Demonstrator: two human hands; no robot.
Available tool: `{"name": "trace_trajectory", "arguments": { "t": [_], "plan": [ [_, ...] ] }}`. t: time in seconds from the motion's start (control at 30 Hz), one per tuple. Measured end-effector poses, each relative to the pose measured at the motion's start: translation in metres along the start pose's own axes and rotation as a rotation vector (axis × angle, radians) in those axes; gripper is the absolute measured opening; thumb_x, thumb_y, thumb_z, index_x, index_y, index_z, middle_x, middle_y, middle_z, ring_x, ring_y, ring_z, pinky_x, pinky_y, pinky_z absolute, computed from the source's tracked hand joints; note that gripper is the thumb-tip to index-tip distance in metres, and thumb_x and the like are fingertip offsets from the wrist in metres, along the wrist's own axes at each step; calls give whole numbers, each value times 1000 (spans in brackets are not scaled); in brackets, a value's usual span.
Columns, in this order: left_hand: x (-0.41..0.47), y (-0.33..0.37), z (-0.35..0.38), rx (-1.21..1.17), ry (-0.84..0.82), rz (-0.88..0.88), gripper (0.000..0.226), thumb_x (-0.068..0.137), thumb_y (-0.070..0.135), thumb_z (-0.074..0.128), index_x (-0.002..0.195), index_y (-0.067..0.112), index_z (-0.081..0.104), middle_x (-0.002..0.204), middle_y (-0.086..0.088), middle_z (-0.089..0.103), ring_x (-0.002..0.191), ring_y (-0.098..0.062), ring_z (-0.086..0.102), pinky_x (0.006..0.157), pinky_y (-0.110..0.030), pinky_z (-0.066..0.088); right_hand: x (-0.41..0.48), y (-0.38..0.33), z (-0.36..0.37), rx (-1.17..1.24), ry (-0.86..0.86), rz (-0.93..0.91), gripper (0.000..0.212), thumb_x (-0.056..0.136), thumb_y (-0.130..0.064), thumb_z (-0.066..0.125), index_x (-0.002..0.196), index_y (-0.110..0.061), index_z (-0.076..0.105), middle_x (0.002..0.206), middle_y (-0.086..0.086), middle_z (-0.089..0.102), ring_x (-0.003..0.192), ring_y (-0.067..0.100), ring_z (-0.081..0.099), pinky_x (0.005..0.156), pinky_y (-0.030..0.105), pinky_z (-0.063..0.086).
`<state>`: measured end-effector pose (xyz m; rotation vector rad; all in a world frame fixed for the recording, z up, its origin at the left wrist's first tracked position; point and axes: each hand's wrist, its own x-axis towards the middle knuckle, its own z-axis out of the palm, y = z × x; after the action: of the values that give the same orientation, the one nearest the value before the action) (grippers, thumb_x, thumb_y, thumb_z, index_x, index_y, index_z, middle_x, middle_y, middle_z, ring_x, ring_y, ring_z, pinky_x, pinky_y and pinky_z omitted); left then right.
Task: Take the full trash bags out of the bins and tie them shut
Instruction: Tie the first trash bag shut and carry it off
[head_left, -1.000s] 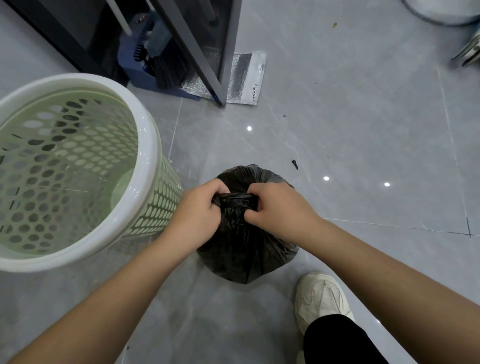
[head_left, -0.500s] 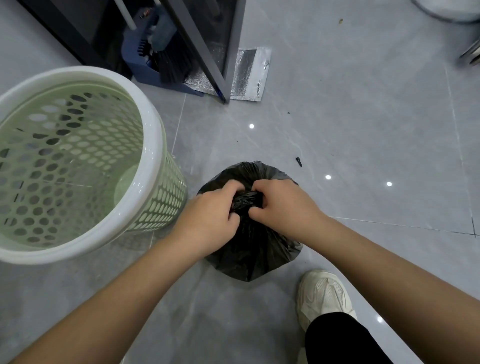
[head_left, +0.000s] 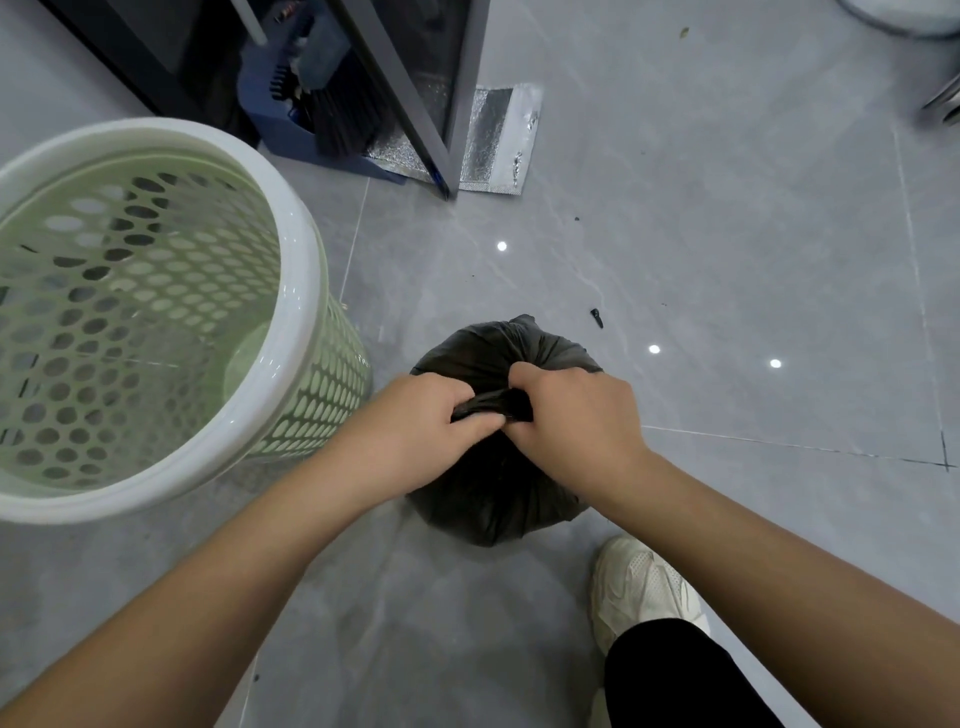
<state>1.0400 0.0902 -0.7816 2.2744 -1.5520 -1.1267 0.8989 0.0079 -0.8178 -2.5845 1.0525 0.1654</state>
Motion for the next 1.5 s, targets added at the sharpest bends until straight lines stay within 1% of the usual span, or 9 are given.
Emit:
{"name": "trace_trajectory", "arguments": {
  "t": [0.1,0.3,0.4,0.53,0.7,0.93,1.1,1.27,1.5],
  "plan": [
    [-3,-1,-14,168,-109,19,16,91,30,50,84,22,62,62,7,52,66,-17,53,60,-32,43,-4,1,5,5,59,10,20,84,-47,51,93,-29,52,56,-6,48,57,22,52,48,27,33],
    [-3,-7,-14,207,-14,61,23,90,20,43,68,17,46,61,3,48,62,-18,48,53,-32,30,-6,11,5,22,48,25,21,86,-48,49,97,-30,49,59,-5,51,59,21,53,50,28,36],
    [-2,-6,-13,260,34,43,8,83,22,48,91,23,51,83,6,57,85,-24,56,67,-32,38,-3,10,4,11,-14,-7,19,91,-43,43,89,-24,42,62,-5,49,61,25,52,52,30,38],
    [0,6,-1,502,99,159,71,79,37,52,142,23,24,123,2,52,119,-22,48,111,-44,24,2,6,7,-26,33,-62,20,91,-37,43,95,-17,45,74,5,63,67,33,60,52,32,33],
    [9,9,6,359,81,110,3,92,18,40,92,15,41,78,-1,49,77,-31,55,60,-38,36,0,5,8,-42,92,-82,22,86,-39,50,92,-18,52,65,1,62,59,28,59,45,26,22],
    [-5,10,0,-71,7,123,23,92,38,49,74,23,54,58,9,50,58,-5,47,53,-24,33,-15,13,13,56,283,-51,36,73,-60,45,88,-30,59,48,-5,57,44,20,56,43,21,35],
    [-7,7,-12,-4,119,105,29,95,35,46,67,31,44,57,8,48,58,-6,46,54,-23,33,-12,5,0,-27,332,-86,37,71,-54,55,96,-28,62,44,-4,56,43,21,56,54,26,39],
    [-12,5,-23,303,81,129,28,88,53,49,89,25,52,62,7,47,63,-17,49,55,-32,34,-12,-6,-28,-96,161,-52,34,82,-55,49,107,-35,62,68,-3,66,66,22,62,60,27,28],
    [-12,12,-30,336,150,179,20,94,36,42,87,19,50,73,-3,58,72,-29,57,57,-34,39,3,-4,-39,-262,248,-183,31,73,-44,60,56,-18,62,61,1,47,59,22,38,67,33,24]
  ]
}}
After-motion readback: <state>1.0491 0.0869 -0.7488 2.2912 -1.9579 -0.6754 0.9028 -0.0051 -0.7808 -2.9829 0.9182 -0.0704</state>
